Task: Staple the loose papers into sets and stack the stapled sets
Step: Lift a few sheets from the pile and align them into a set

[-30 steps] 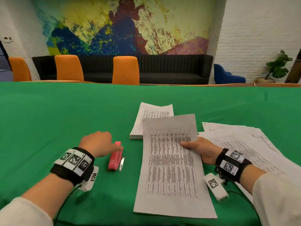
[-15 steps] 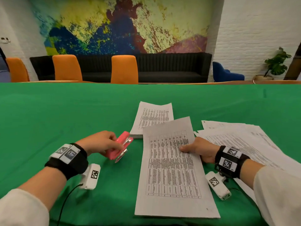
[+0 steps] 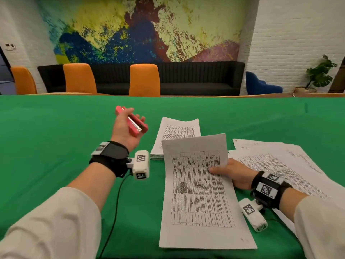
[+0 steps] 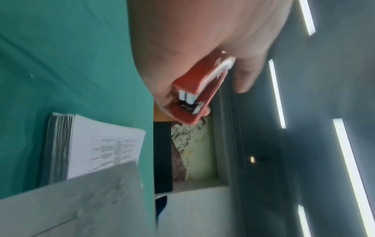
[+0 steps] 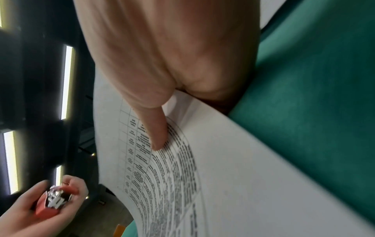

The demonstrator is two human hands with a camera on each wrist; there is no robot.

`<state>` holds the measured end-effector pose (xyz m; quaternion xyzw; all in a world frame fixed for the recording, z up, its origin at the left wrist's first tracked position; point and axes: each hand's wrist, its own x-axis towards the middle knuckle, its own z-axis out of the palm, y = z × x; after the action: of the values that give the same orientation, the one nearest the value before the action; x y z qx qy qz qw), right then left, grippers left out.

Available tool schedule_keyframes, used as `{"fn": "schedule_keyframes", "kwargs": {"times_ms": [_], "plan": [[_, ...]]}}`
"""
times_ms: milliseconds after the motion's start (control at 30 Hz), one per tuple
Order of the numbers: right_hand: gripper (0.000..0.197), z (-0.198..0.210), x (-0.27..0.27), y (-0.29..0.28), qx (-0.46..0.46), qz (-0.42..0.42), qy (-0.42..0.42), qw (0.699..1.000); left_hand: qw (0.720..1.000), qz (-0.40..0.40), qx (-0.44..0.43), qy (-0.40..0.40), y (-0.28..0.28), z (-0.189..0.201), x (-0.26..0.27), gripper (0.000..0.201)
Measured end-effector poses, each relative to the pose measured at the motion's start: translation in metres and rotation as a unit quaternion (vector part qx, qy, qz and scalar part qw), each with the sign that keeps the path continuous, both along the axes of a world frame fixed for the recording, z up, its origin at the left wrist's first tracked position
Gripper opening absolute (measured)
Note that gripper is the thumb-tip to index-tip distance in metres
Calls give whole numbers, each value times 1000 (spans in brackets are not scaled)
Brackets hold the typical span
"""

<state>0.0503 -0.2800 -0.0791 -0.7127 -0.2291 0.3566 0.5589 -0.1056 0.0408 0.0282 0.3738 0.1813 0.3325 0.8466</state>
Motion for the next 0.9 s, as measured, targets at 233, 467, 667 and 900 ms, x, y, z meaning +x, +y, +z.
{"fn": "schedule_keyframes", "kwargs": {"times_ms": [233,467,667,900], "plan": [[52,-2,1,0,8,1,6,1000,934,61,335,112,-63,5,55,37],[54,-3,2,1,17,0,10,1000,849,78,479,207,-77,-32,69,45],[73,-4,3,2,-14,-9,-5,1000,867,97,416,255,-71,-55,69,44],[67,-2,2,-1,-6,-13,5,1000,876,86,392,269,-71,-70,68,51]]}}
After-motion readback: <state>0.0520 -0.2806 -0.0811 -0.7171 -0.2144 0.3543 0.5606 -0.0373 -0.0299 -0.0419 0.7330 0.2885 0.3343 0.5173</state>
